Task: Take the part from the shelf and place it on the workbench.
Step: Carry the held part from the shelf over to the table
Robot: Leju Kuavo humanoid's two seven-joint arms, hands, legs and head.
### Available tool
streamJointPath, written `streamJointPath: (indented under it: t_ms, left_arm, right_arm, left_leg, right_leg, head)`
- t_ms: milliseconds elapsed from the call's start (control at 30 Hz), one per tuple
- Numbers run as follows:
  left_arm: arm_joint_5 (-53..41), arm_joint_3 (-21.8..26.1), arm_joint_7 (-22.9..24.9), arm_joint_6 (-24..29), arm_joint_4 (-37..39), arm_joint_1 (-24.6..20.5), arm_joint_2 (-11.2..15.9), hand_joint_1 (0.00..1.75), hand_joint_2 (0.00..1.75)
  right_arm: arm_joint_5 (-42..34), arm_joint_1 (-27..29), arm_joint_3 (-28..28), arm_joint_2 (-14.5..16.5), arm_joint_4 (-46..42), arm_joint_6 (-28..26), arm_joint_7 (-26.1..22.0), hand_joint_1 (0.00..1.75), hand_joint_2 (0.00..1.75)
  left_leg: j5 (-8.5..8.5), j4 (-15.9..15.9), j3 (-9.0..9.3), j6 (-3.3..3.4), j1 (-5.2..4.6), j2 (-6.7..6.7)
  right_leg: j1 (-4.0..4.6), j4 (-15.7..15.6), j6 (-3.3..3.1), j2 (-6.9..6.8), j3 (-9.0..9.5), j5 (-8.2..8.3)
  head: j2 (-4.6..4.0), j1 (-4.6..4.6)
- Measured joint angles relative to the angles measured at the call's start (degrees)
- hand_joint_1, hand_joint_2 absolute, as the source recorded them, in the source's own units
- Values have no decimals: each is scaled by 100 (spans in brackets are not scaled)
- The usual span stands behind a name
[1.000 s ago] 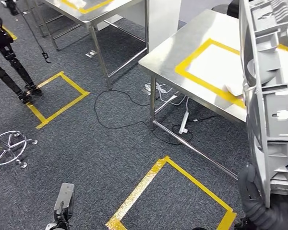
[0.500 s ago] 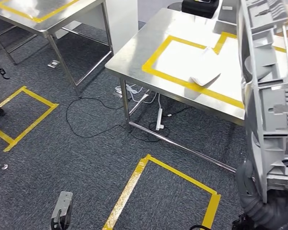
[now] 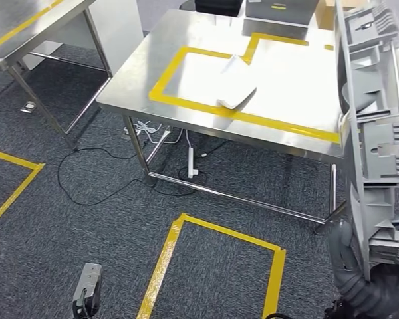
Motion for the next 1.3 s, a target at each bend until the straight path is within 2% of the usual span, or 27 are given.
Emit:
streamJointPath:
  t_ms: [67,100,133,167,200,233,300,333,400,500,567,633,667,700,733,800,833,900,1000,1033,1067,1100,1133,1167,1200,1233,1300]
  left_arm:
    - [4,19,103,29,1,-8,0,0,0]
    - [7,29,155,41,2,4,0,0,0]
    - [10,37,185,50,3,20,-1,0,0]
    - [12,41,187,61,4,35,-3,0,0]
    - [12,44,168,77,4,40,-4,0,0]
    - [11,49,141,98,4,35,-5,0,0]
    - [11,63,93,145,4,18,-3,0,0]
    - [10,70,77,165,4,10,-3,0,0]
    - [10,78,51,202,4,2,-7,0,0]
    - [19,91,-14,238,4,-3,-31,0,0]
    - [36,120,-67,246,4,-8,-44,0,0]
    - [45,154,-98,249,4,1,-50,0,0]
    - [46,166,-103,249,4,9,-55,0,0]
    - [46,175,-104,249,4,14,-58,0,0]
    - [46,181,-104,249,4,16,-62,0,0]
    - [46,190,-104,249,4,17,-71,0,0]
    - [46,195,-104,249,4,15,-73,0,0]
    - [47,205,-106,249,4,12,-74,0,0]
    - [49,214,-108,249,0,0,-79,0,0]
    - [49,215,-111,249,-2,-10,-80,0,0]
    - [50,216,-114,249,-4,-17,-80,0,0]
    - [50,218,-116,249,-4,-18,-79,0,0]
    - [50,220,-117,249,-3,-10,-79,0,0]
    - [50,221,-117,246,-3,5,-79,0,0]
    - [50,223,-117,240,-2,20,-79,0,0]
    - [50,224,-116,227,-2,29,-79,0,0]
    - [50,225,-116,199,-1,35,-69,0,0]
  right_arm:
    - [-11,-10,-3,0,1,0,11,175,175]
    - [-14,-18,-1,0,4,1,20,175,175]
    - [-10,-19,-1,0,8,1,27,175,175]
    - [-4,-18,-4,0,11,2,29,175,175]
    - [3,-15,-8,0,15,2,22,175,175]
    - [9,-13,-11,0,17,2,10,175,175]
    - [8,-13,-15,0,18,2,-8,175,175]
    - [7,-14,-15,0,20,1,-5,175,175]
    - [11,-13,-15,0,28,2,20,175,175]
    - [38,-2,-15,0,44,1,56,175,175]
    - [68,-7,-14,0,52,1,63,175,175]
    - [91,-11,-13,0,62,1,67,175,175]
    - [93,-6,-14,0,71,1,70,175,175]
    - [91,0,-15,0,81,1,75,175,175]
    - [90,3,-16,0,90,1,80,175,175]
    - [91,4,-17,0,100,2,80,175,175]
    - [93,0,-16,0,102,2,78,175,175]
    - [94,-1,-14,0,110,1,78,175,175]
    - [91,11,-20,0,111,0,83,175,175]
    - [93,11,-21,0,110,0,82,175,175]
    - [95,9,-19,0,110,0,80,175,175]
    - [97,7,-16,0,110,0,79,175,175]
    - [97,7,-14,0,111,1,79,175,175]
    - [96,11,-13,0,114,1,80,175,175]
    - [95,13,-13,0,116,1,81,175,175]
    - [92,14,-12,0,119,2,81,175,175]
    - [89,10,-9,0,121,2,81,175,175]
  left_leg:
    - [-323,541,-229,-34,25,-306]
    - [-512,953,-419,-37,28,-409]
    - [-650,1336,-609,-36,26,-453]
    - [-692,1578,-742,-30,24,-470]
    - [-600,1592,-778,-14,20,-478]
    - [-405,1384,-715,13,15,-486]
    - [51,629,-427,90,-8,-537]
    - [168,303,-302,117,-19,-567]
    - [189,29,-206,138,-39,-604]
    - [192,-79,-163,184,-10,-583]
    - [199,-135,-111,237,16,-556]
    - [172,-139,-80,256,16,-530]
    - [149,-138,-56,253,17,-516]
    - [118,-138,-20,244,19,-505]
    - [80,-138,34,230,24,-498]
    - [-16,-138,160,184,29,-489]
    - [-71,-130,207,149,22,-486]
    - [-146,-134,254,79,4,-475]
    - [-238,-131,325,-21,15,-445]
    - [-304,9,286,-48,19,-447]
    - [-410,297,150,-69,21,-456]
    - [-536,718,-79,-83,22,-467]
    - [-656,1176,-373,-90,21,-472]
    - [-702,1539,-651,-89,20,-476]
    - [-625,1710,-851,-76,17,-479]
    - [-411,1645,-943,-51,9,-482]
    - [243,1003,-869,44,-36,-499]
  right_leg:
    - [-22,-9,-62,123,9,14]
    - [-20,-7,-83,179,9,13]
    - [-14,-4,-96,243,10,11]
    - [-6,0,-104,302,14,9]
    - [3,6,-112,355,23,5]
    - [10,10,-114,407,37,-1]
    - [25,17,-103,477,66,-19]
    - [32,26,-84,502,63,-31]
    - [35,30,-28,528,33,-41]
    - [26,81,72,485,-23,-102]
    - [17,527,124,347,-265,-326]
    - [-2,1324,178,241,-715,-625]
    - [-13,1618,204,221,-902,-677]
    - [-25,1706,225,210,-985,-610]
    - [-38,1535,238,195,-933,-421]
    - [-54,769,249,137,-574,25]
    - [-47,407,229,112,-378,128]
    - [-17,120,148,90,-182,88]
    - [-14,92,-7,136,-96,-6]
    - [-25,79,-50,147,-43,-39]
    - [-37,68,-84,153,20,-77]
    - [-36,64,-111,160,77,-127]
    - [-32,64,-125,171,134,-176]
    - [-25,64,-130,190,198,-229]
    - [-17,64,-130,214,273,-283]
    - [-9,64,-127,237,357,-340]
    - [-3,58,-108,273,511,-475]
  head:
    - [0,-27]
    - [0,-38]
    - [0,-42]
    - [0,-43]
    - [0,-44]
    - [0,-44]
    - [0,-41]
    - [0,-40]
    - [0,-36]
    - [0,-26]
    - [0,7]
    - [0,34]
    - [0,34]
    - [0,37]
    - [0,36]
    - [0,37]
    - [0,38]
    - [0,25]
    - [1,-7]
    - [1,-19]
    - [1,-43]
    - [1,-62]
    - [1,-70]
    - [1,-73]
    - [0,-71]
    - [0,-73]
    - [0,-70]
